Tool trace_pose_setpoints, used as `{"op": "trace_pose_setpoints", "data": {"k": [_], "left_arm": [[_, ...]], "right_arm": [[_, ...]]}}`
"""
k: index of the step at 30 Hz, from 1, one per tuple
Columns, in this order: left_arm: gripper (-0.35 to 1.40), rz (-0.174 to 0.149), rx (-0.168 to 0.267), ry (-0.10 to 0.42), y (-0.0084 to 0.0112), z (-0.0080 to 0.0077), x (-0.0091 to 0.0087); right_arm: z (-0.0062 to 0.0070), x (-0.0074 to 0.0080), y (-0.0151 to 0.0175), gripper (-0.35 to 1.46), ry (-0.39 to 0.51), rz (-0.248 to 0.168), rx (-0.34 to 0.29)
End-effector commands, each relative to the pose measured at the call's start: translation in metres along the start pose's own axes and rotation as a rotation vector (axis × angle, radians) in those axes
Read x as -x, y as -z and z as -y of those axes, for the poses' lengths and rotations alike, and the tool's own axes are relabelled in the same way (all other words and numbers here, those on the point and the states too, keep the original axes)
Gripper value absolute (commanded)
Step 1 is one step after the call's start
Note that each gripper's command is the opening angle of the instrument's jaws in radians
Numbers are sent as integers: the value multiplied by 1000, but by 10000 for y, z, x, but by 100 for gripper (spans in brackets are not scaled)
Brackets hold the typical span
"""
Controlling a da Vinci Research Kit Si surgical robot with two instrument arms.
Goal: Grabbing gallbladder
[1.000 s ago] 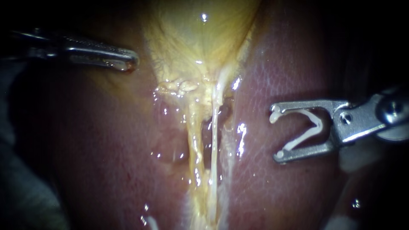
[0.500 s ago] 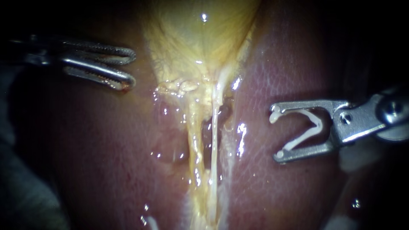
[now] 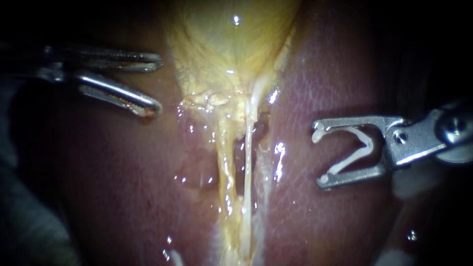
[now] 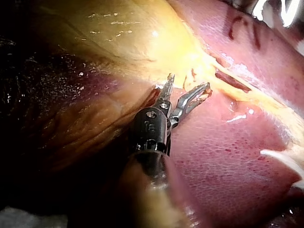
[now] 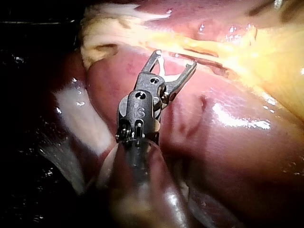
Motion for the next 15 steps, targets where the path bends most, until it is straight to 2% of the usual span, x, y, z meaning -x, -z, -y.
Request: {"op": "trace_pose_setpoints", "data": {"k": [1, 8, 15], "left_arm": [[49, 5, -2, 0, -7, 0, 1], [42, 10, 9, -4, -36, 2, 5], [37, 11, 16, -5, -55, 1, 2]], "right_arm": [[0, 0, 0, 49, 0, 0, 0], [0, -1, 0, 49, 0, 0, 0], [0, -1, 0, 49, 0, 0, 0]]}}
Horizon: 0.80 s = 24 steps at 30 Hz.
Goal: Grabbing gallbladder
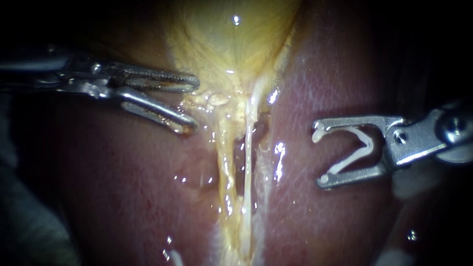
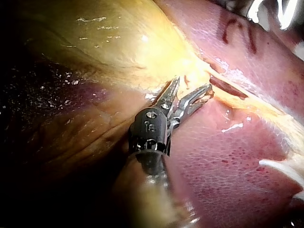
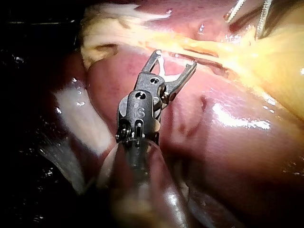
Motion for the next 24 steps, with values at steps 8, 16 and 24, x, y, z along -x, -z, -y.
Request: {"op": "trace_pose_setpoints", "data": {"k": [8, 16, 24], "left_arm": [[32, 10, 1, -3, -14, -1, 3], [31, 24, -7, -9, -28, 6, 11], [37, 37, -5, -16, -32, 21, 17]], "right_arm": [[0, 0, 0, 49, 0, 0, 0], [0, 0, -1, 49, 0, 0, 0], [0, -1, -1, 49, 0, 0, 0]]}}
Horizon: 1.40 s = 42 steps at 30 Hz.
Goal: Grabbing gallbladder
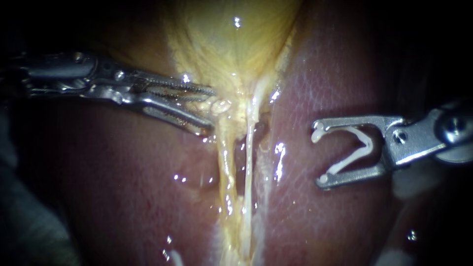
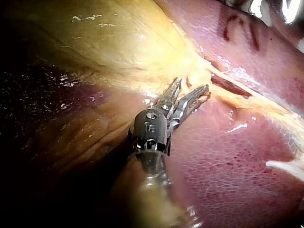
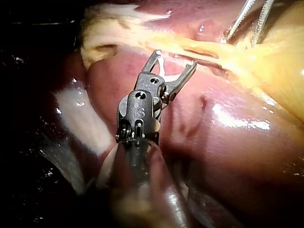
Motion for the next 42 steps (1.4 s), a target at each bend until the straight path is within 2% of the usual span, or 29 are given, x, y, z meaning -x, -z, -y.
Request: {"op": "trace_pose_setpoints", "data": {"k": [1, 5, 8, 15, 21, 26, 34, 42], "left_arm": [[39, 1, -2, -1, -1, 1, 1], [37, 4, -6, -2, -3, 5, 2], [27, 3, -13, -1, -5, 5, 1], [15, 0, -30, 3, -14, 5, -8], [-1, 0, -26, 4, -8, 6, -9], [-35, 1, -24, 6, -5, 5, -11], [-35, 1, -15, 30, 11, -4, -22], [-35, 13, -4, 110, 37, -15, -36]], "right_arm": [[0, 0, 0, 49, 0, 0, 0], [0, 0, 0, 49, 0, 0, 0], [0, 0, 0, 49, 0, 0, 0], [0, 0, 0, 49, 0, 0, 0], [0, 0, 0, 49, 0, 0, 0], [0, 0, 0, 49, 0, 0, 0], [0, 0, 0, 49, 0, 0, 0], [0, 0, 0, 49, 0, 0, 0]]}}
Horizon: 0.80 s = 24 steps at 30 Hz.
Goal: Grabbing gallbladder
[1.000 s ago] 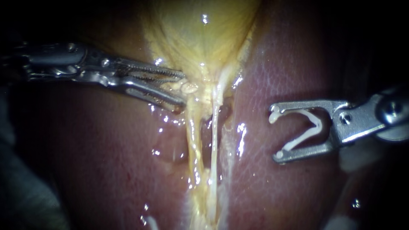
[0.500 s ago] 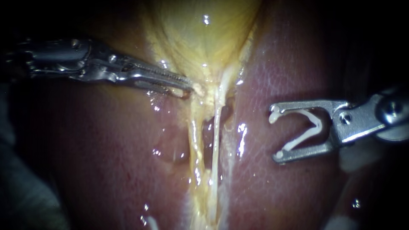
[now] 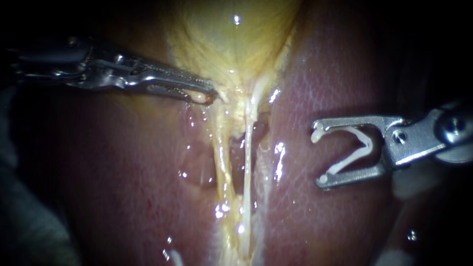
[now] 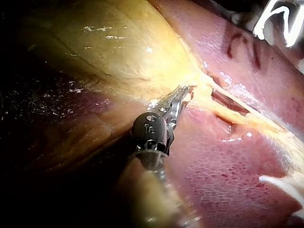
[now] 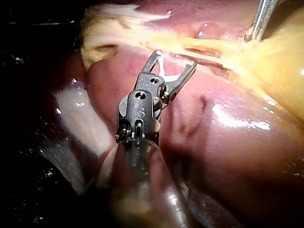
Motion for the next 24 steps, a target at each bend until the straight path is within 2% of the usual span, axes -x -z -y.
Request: {"op": "trace_pose_setpoints", "data": {"k": [1, 6, 11, 16, 24], "left_arm": [[-35, 1, 6, 0, 3, -2, -1], [-35, 3, 17, 8, 23, -9, -2], [-35, 6, 15, 14, 55, -11, -12], [-35, -27, 8, 27, 81, -17, -29], [-35, -61, 3, 39, 98, -16, -41]], "right_arm": [[0, 0, 0, 49, 0, 0, 0], [0, 0, 0, 49, 0, 0, 0], [-1, 1, 0, 49, 0, 0, 0], [-1, 1, 0, 49, 0, 0, 1], [-1, 1, 0, 49, 0, 0, 1]]}}
